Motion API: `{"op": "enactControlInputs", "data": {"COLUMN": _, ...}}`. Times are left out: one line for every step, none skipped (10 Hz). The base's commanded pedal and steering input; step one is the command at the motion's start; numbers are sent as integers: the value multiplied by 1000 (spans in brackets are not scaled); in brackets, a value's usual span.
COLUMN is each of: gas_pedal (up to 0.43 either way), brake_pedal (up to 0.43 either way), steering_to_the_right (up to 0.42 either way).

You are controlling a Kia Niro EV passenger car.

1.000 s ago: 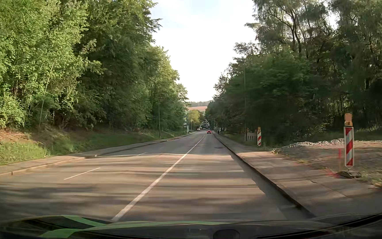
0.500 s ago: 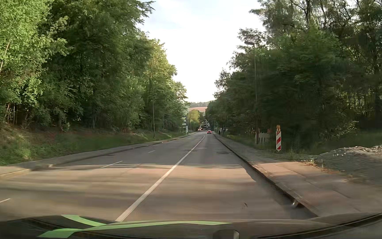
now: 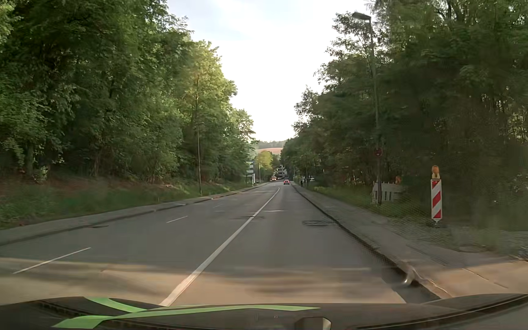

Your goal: Follow the waypoints while adhering to traffic rules and regulations

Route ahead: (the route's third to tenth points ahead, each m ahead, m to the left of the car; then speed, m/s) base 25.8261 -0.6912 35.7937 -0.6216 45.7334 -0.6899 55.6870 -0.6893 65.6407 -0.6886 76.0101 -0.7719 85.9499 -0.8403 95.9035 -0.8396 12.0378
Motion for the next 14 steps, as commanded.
{"op": "enactControlInputs", "data": {"gas_pedal": 0, "brake_pedal": 79, "steering_to_the_right": 3}}
{"op": "enactControlInputs", "data": {"gas_pedal": 0, "brake_pedal": 79, "steering_to_the_right": 1}}
{"op": "enactControlInputs", "data": {"gas_pedal": 0, "brake_pedal": 85, "steering_to_the_right": 0}}
{"op": "enactControlInputs", "data": {"gas_pedal": 0, "brake_pedal": 91, "steering_to_the_right": 0}}
{"op": "enactControlInputs", "data": {"gas_pedal": 0, "brake_pedal": 91, "steering_to_the_right": 0}}
{"op": "enactControlInputs", "data": {"gas_pedal": 0, "brake_pedal": 91, "steering_to_the_right": -1}}
{"op": "enactControlInputs", "data": {"gas_pedal": 0, "brake_pedal": 91, "steering_to_the_right": -1}}
{"op": "enactControlInputs", "data": {"gas_pedal": 0, "brake_pedal": 91, "steering_to_the_right": -1}}
{"op": "enactControlInputs", "data": {"gas_pedal": 0, "brake_pedal": 91, "steering_to_the_right": -1}}
{"op": "enactControlInputs", "data": {"gas_pedal": 0, "brake_pedal": 91, "steering_to_the_right": -1}}
{"op": "enactControlInputs", "data": {"gas_pedal": 0, "brake_pedal": 98, "steering_to_the_right": -1}}
{"op": "enactControlInputs", "data": {"gas_pedal": 0, "brake_pedal": 98, "steering_to_the_right": -1}}
{"op": "enactControlInputs", "data": {"gas_pedal": 0, "brake_pedal": 98, "steering_to_the_right": -1}}
{"op": "enactControlInputs", "data": {"gas_pedal": 0, "brake_pedal": 98, "steering_to_the_right": -2}}
